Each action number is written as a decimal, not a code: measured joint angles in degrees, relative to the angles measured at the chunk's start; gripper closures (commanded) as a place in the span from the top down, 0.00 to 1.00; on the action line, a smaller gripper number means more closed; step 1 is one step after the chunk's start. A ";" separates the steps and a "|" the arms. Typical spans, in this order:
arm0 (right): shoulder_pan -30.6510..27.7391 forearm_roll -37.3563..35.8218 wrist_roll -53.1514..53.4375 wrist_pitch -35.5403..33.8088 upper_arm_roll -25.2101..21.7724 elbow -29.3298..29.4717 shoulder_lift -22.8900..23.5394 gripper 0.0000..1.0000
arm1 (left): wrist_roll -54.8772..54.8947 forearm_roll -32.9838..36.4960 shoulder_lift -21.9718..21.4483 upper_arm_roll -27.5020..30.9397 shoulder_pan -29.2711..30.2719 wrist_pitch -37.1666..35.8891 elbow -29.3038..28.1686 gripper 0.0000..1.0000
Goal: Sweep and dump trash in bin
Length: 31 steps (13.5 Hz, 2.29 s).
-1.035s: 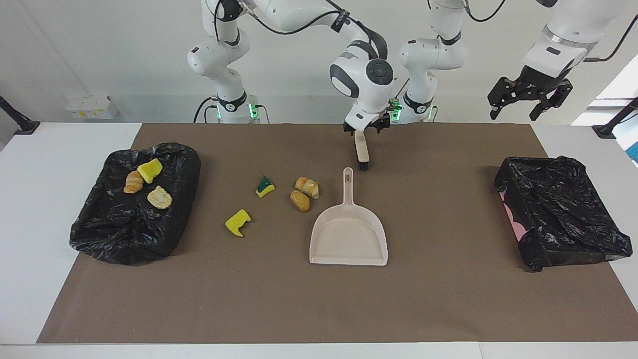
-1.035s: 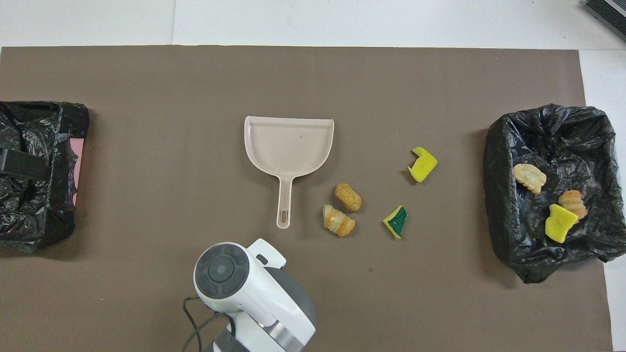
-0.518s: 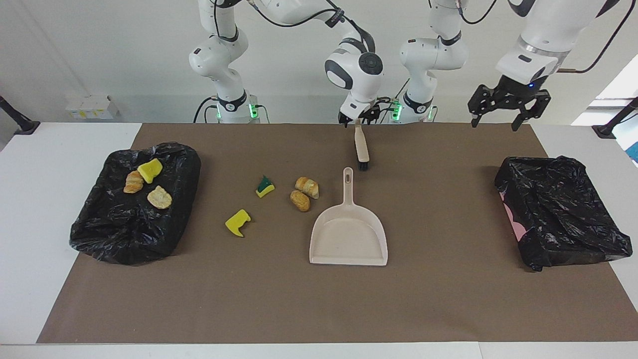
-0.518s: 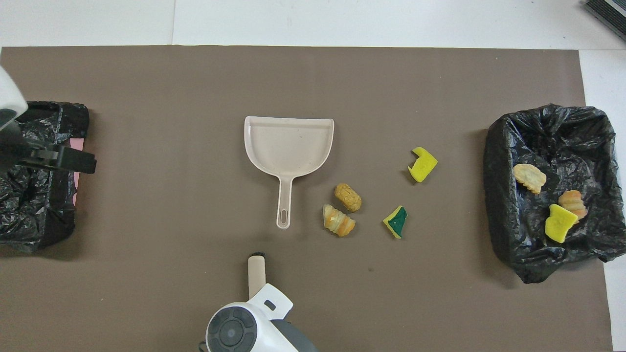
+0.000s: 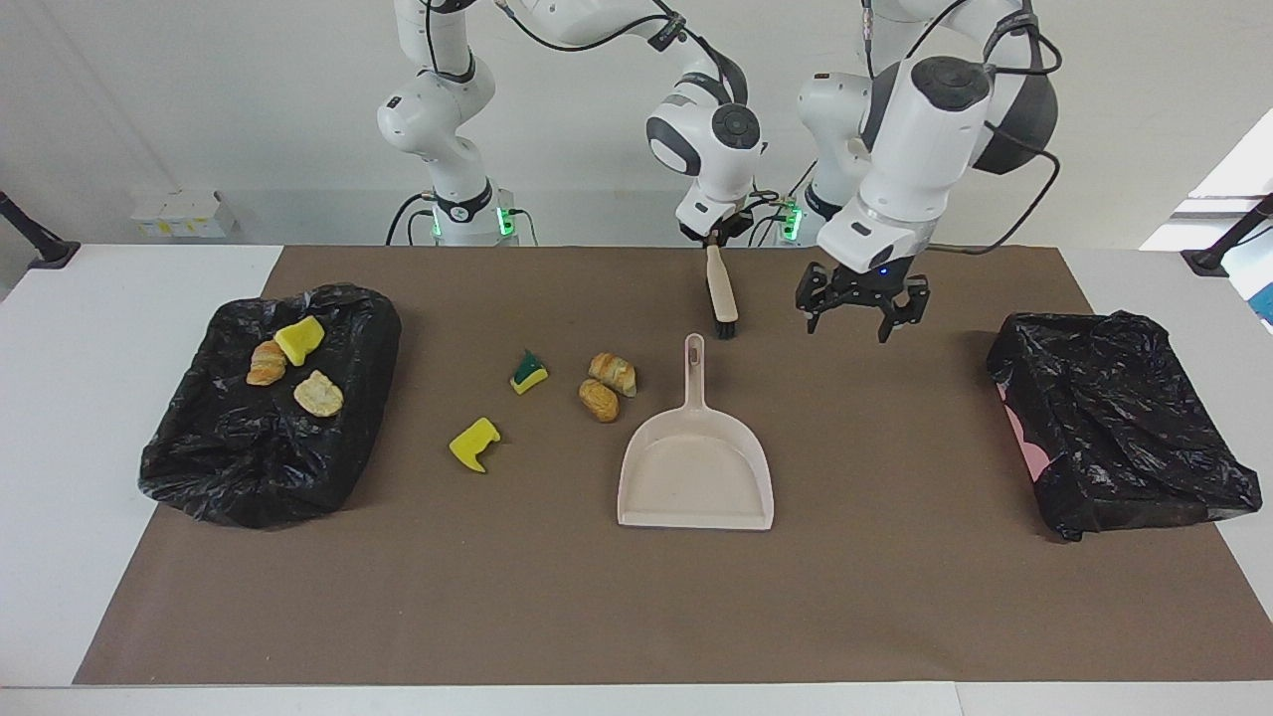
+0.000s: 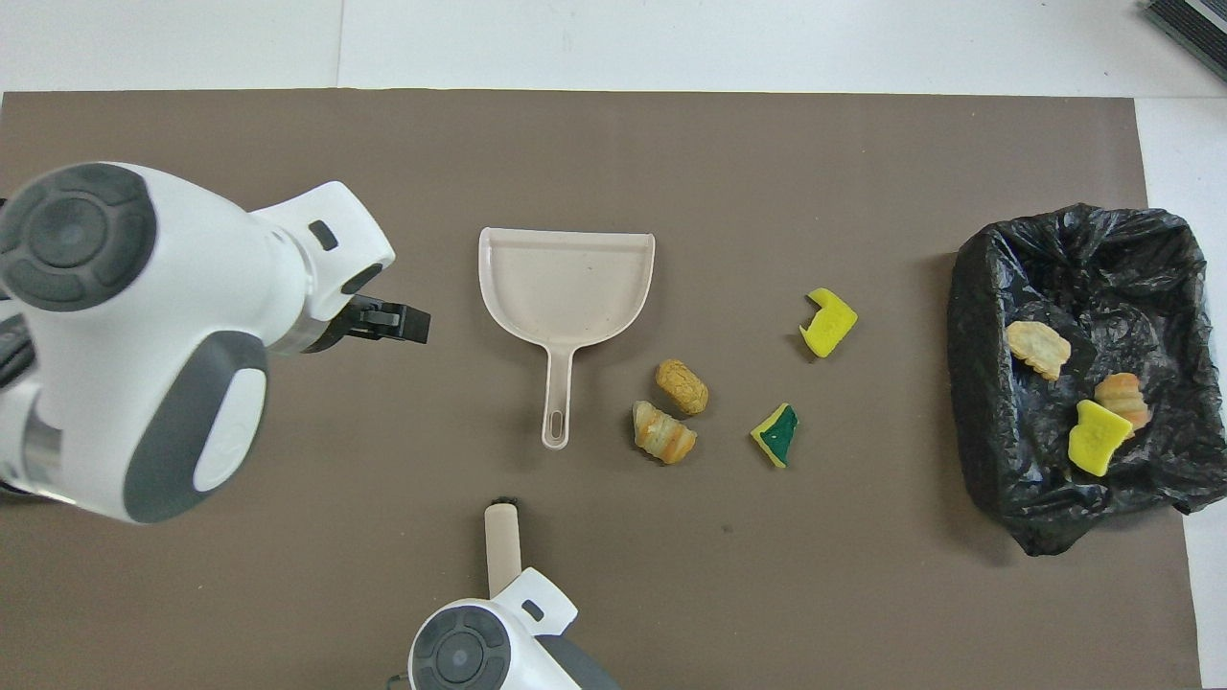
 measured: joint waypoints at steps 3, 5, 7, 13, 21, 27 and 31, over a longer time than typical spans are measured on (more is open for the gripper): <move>-0.30 0.09 0.26 -1.73 0.00 0.03 -0.59 0.00 | -4.40 0.00 3.67 -0.07 -4.79 4.66 -2.16 1.00; -1.63 0.11 0.77 -6.27 -0.12 0.05 -3.07 0.00 | -7.86 0.00 7.16 -0.10 -7.81 8.41 -3.09 1.00; -3.76 0.10 1.15 -10.71 -0.36 -0.60 -6.79 0.00 | -11.04 0.00 10.19 -0.15 -9.63 11.99 -3.20 1.00; -18.63 -2.73 -3.32 -22.84 -0.63 -4.21 -16.74 0.00 | -15.43 0.00 11.39 -0.14 -12.11 16.04 -5.24 1.00; -28.50 -15.45 -10.92 -18.99 -0.62 -4.36 -15.03 0.00 | -17.75 0.00 10.96 -0.13 -14.44 19.93 -9.04 0.38; -41.78 -19.51 -20.12 -17.70 -0.71 -4.95 -12.17 0.00 | -17.73 0.00 10.86 -0.11 -14.48 19.86 -9.11 0.13; -48.59 -22.71 -27.60 -11.81 -0.72 -8.56 -11.02 0.00 | -15.58 0.33 10.26 0.04 -14.49 18.52 -9.11 0.13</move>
